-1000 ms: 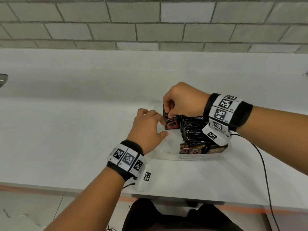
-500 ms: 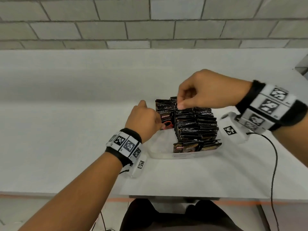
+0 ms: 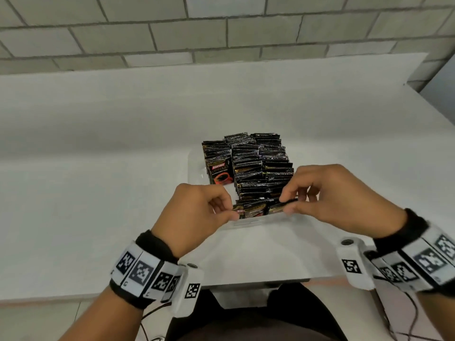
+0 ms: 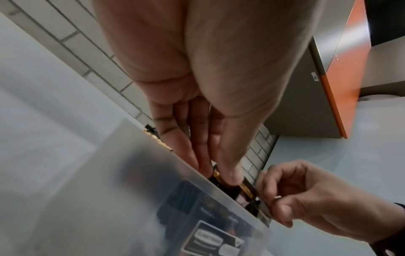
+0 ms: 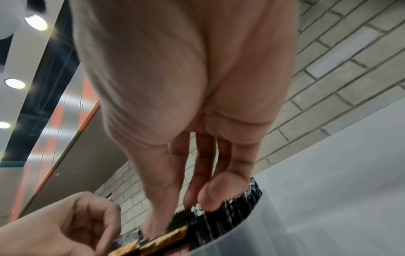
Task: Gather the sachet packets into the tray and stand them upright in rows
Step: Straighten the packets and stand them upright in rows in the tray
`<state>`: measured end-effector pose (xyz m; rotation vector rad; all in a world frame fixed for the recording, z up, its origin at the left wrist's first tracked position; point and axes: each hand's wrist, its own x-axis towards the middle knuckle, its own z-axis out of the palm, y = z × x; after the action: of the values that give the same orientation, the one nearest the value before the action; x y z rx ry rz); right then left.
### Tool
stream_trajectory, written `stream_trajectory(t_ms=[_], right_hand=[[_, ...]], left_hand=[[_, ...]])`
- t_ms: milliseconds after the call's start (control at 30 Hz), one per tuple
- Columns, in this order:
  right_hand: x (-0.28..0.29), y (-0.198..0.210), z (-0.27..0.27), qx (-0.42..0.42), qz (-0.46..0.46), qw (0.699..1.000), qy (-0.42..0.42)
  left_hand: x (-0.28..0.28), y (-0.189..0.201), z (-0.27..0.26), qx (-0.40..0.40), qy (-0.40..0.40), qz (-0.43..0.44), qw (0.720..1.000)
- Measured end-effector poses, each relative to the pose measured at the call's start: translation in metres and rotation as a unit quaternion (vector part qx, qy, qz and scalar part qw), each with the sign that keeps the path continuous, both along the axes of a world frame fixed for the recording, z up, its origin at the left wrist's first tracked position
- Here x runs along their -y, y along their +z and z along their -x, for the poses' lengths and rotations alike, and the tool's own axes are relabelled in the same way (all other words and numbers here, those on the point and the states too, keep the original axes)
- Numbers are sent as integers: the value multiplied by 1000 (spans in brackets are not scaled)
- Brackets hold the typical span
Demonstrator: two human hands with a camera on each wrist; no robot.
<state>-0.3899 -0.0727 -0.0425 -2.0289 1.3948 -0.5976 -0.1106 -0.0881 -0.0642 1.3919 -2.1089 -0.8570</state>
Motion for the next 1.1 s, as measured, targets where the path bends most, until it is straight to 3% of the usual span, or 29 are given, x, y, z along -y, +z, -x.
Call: stream_trajectory(t_ms=[367,500,567,667,867,1100], right_hand=[[1,-8,2,-49,69,996,-10],[-2,-11,2,-65,52,997,-6],[-3,-10,3,-59,49,997,-15],[-3,-9,4,-60,44,997,-17],[-2,-8,5,-43,30,999,-11],[1,0,12,-39,25,998,-29]], left_hand=[[-1,-10,22,-33,7,-62,998],[-3,-9,19,-6,20,-36,999],[-3,-10,18,-39,38,-21,998],[0,-10,21,-75,34,-37,996],[-1,-11,32,-53,-13,-50,997],[5,0,14,-60,46,-97,992]])
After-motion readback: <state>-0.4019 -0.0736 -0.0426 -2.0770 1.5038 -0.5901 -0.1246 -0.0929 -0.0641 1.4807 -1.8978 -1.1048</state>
